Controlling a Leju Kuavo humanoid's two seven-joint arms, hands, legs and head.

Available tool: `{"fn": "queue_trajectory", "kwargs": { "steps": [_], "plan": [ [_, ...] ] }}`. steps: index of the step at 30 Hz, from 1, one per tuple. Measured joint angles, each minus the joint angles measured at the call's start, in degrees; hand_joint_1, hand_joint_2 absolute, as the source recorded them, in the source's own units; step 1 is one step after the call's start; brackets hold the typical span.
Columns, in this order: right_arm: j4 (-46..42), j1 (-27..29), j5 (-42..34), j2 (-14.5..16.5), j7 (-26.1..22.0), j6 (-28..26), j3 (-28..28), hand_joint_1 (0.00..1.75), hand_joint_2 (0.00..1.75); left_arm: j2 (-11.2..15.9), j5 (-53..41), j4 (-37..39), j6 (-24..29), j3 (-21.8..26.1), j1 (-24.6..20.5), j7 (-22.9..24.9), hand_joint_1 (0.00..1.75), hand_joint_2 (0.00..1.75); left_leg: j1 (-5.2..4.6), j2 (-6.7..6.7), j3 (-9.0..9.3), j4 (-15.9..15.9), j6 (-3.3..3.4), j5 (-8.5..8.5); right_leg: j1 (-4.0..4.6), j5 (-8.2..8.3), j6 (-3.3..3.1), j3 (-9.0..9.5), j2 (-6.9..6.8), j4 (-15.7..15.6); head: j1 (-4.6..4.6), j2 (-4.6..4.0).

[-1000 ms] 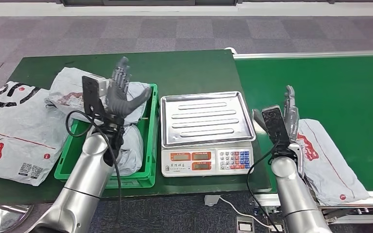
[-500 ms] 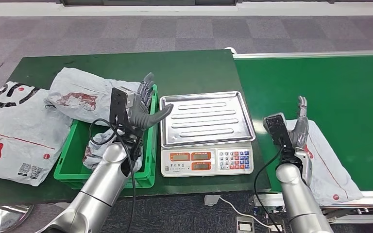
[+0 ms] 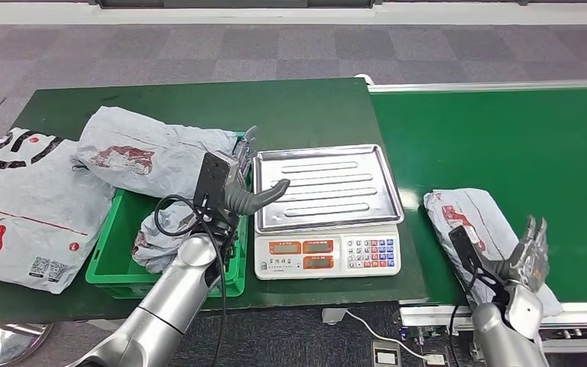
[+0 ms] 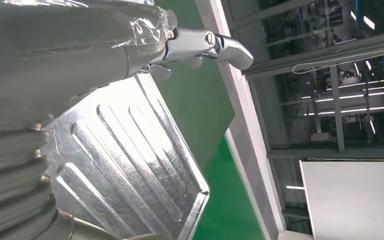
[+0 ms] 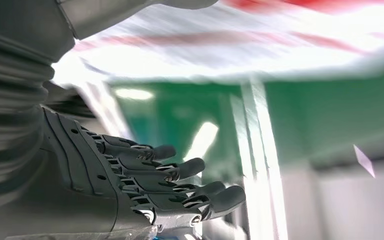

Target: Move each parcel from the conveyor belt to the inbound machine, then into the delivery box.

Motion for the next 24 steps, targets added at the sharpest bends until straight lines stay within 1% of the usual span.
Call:
{"fn": "queue_trajectory", "kwargs": {
  "steps": [3, 8, 9, 12, 15, 18, 24],
  "plan": [
    [3.60, 0.71, 3.04, -1.40, 3.75, 4.79, -2.33, 0.00, 1.75, 0.01, -0.29, -0.02, 0.03, -0.07, 0.02, 0.18, 0.00, 1.75, 0.00, 0.00, -0.02, 0.00, 0.00, -0.01, 0.00, -0.01, 0.01, 0.00, 0.00, 0.00, 0.01, 0.00],
    [6.45, 0.89, 4.22, -2.68, 5.19, 6.89, -3.86, 0.00, 1.75, 0.01, -0.33, -0.03, 0.03, -0.07, 0.04, 0.34, 0.00, 1.75, 0.00, 0.05, 0.02, -0.01, -0.03, -0.03, 0.00, -0.01, 0.02, -0.01, 0.08, 0.01, 0.00, 0.00],
    [6.88, 0.77, 4.64, -2.85, 5.79, 8.10, -4.04, 0.00, 1.75, 0.01, -0.39, -0.05, 0.05, -0.07, 0.07, 0.36, 0.00, 1.75, 0.00, 0.05, 0.02, -0.01, -0.03, -0.03, 0.00, -0.01, 0.02, 0.00, 0.08, 0.01, -0.01, 0.00],
    [8.49, -0.31, 7.17, -3.50, 8.76, 14.81, -4.26, 0.00, 1.75, 0.01, -1.22, -0.56, 0.57, -0.07, 0.46, 0.69, 0.00, 1.75, 0.01, 0.07, 0.06, -0.01, -0.03, -0.02, 0.01, -0.01, 0.02, 0.06, 0.08, 0.01, 0.01, 0.00],
    [10.36, -1.99, 9.43, -4.30, 9.91, 19.68, -4.26, 0.00, 1.75, 0.13, -2.12, -1.66, 1.33, -0.07, 1.29, 1.13, 0.00, 1.75, 0.01, 0.11, 0.16, 0.01, 0.00, -0.05, 0.01, -0.03, 0.05, 0.17, 0.11, -0.02, 0.00, 0.00],
    [11.75, -3.22, 10.22, -4.79, 10.16, 21.33, -4.26, 0.00, 1.75, 0.29, -2.38, -2.60, 1.74, -0.07, 2.03, 1.25, 0.00, 1.75, 0.02, 0.09, 0.25, 0.03, 0.09, -0.07, 0.01, -0.08, 0.15, 0.32, 0.08, -0.08, -0.01, 0.00],
    [13.00, -3.95, 10.51, -5.02, 10.19, 21.60, -4.26, 0.00, 1.75, 0.55, -2.38, -3.39, 1.83, -0.07, 2.54, 1.27, 0.00, 1.75, 0.01, 0.02, 0.28, 0.09, 0.21, -0.02, 0.00, -0.01, 0.29, 0.49, 0.00, -0.14, -0.01, 0.00]
  ]
}}
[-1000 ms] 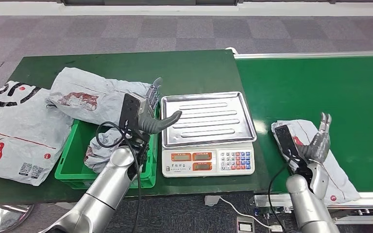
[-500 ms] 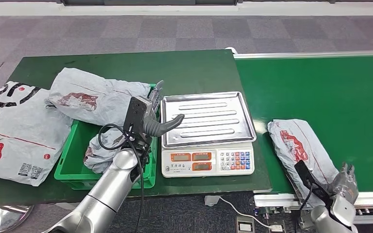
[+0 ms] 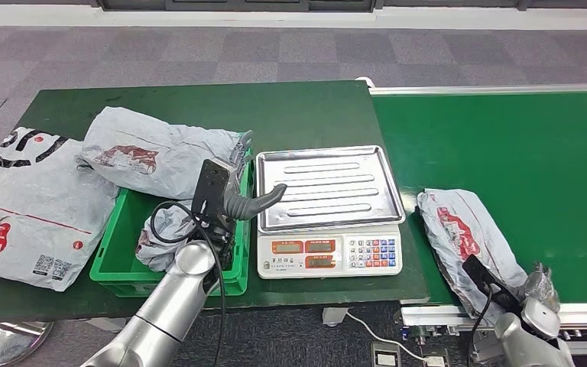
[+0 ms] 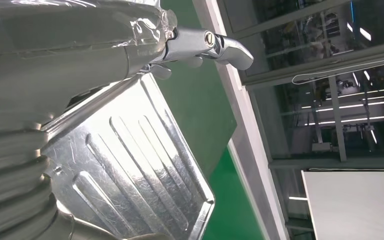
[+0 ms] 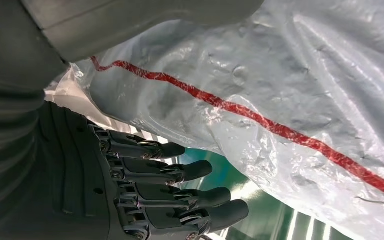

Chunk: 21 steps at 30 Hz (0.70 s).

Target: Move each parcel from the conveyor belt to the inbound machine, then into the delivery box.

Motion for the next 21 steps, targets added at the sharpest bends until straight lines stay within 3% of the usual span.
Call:
{"fn": "queue_trajectory", "kwargs": {
  "steps": [8, 13, 17, 21],
  "plan": [
    [0.80, -0.47, 0.10, -0.02, -0.02, 0.39, 0.01, 0.00, 1.75, 0.10, -0.01, -0.36, 0.01, 0.00, 0.26, 0.01, 0.00, 1.75, 0.00, -0.01, 0.01, 0.04, 0.11, 0.00, 0.00, 0.06, 0.10, 0.11, -0.01, -0.11, 0.01, 0.00],
    [1.31, -1.77, 1.12, -0.59, -0.58, 8.32, 0.67, 0.00, 1.75, 0.44, -0.27, -0.64, 0.17, 0.00, 0.47, 0.29, 0.00, 1.75, 0.02, 0.03, 0.19, 0.05, 0.17, -0.04, 0.01, 0.08, 0.15, 0.29, 0.05, -0.23, 0.00, 0.00],
    [1.70, -2.28, 1.28, -0.92, -0.77, 9.62, 1.25, 0.00, 1.75, 0.79, -0.38, -0.82, 0.20, 0.00, 0.58, 0.36, 0.00, 1.75, 0.04, 0.00, 0.28, 0.05, 0.19, -0.04, 0.02, 0.08, 0.18, 0.44, 0.00, -0.29, 0.00, 0.00],
    [1.91, -2.53, 0.29, -0.92, -2.29, 9.14, 1.36, 1.75, 1.75, 1.02, -0.85, -0.97, 0.60, 0.00, 0.65, 0.70, 0.00, 1.75, 0.03, -0.03, 0.28, 0.06, 0.22, -0.03, 0.01, 0.09, 0.21, 0.53, -0.02, -0.31, 0.01, 0.00]
  ]
}}
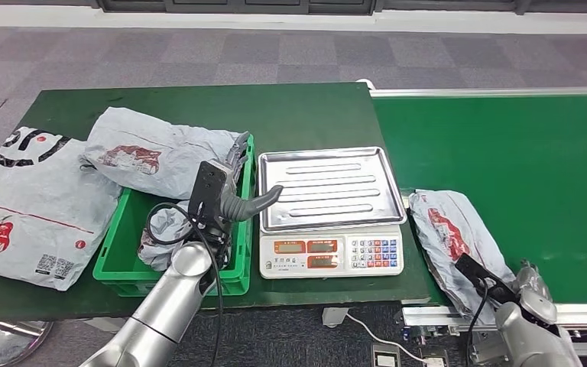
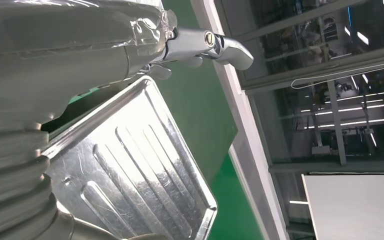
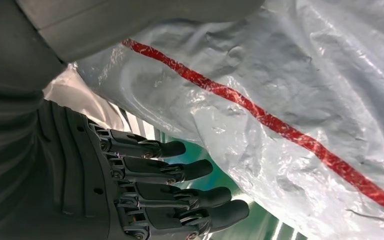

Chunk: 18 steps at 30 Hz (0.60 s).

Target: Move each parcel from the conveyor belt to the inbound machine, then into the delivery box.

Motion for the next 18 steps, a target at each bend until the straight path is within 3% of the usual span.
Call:
{"fn": "queue_trajectory", "kwargs": {
  "steps": [4, 18],
  "plan": [
    [0.08, -0.64, -4.00, 0.62, -6.13, -2.12, 0.03, 1.75, 1.75, 0.67, -1.21, -0.98, 1.27, 0.03, 1.24, 1.23, 0.00, 1.75, -0.04, 0.05, -0.07, 0.00, 0.00, -0.02, -0.03, 0.08, 0.06, -0.05, 0.09, 0.01, 0.01, 0.00],
    [0.09, -2.24, -5.66, 1.87, -6.47, -2.51, 0.60, 1.75, 1.75, 1.75, -1.88, -2.92, 1.29, 0.04, 3.12, 1.40, 0.00, 1.75, -0.03, 0.03, -0.11, -0.03, -0.02, -0.02, -0.01, 0.00, 0.01, -0.15, 0.06, 0.03, 0.00, 0.00]
  ]
}}
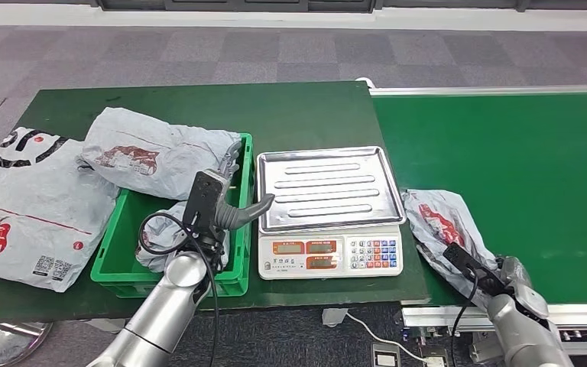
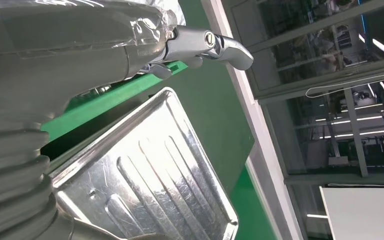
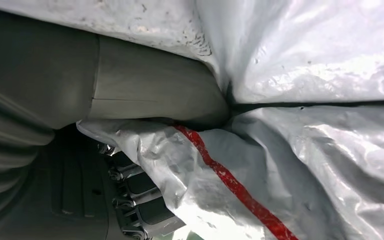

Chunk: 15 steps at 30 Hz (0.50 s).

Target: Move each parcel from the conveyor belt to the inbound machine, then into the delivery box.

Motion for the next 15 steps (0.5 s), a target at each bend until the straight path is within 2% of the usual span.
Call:
{"fn": "queue_trajectory", "kwargs": {
  "steps": [15],
  "plan": [
    [0.00, 0.00, -0.10, 0.50, -0.07, 0.00, 0.29, 1.75, 1.75, 0.19, 0.00, -0.15, 0.00, 0.00, 0.05, 0.00, 0.00, 1.75, -0.01, -0.06, -0.05, 0.00, 0.03, -0.04, -0.01, -0.07, 0.03, -0.02, -0.07, 0.00, -0.01, 0.00]
  ]
}}
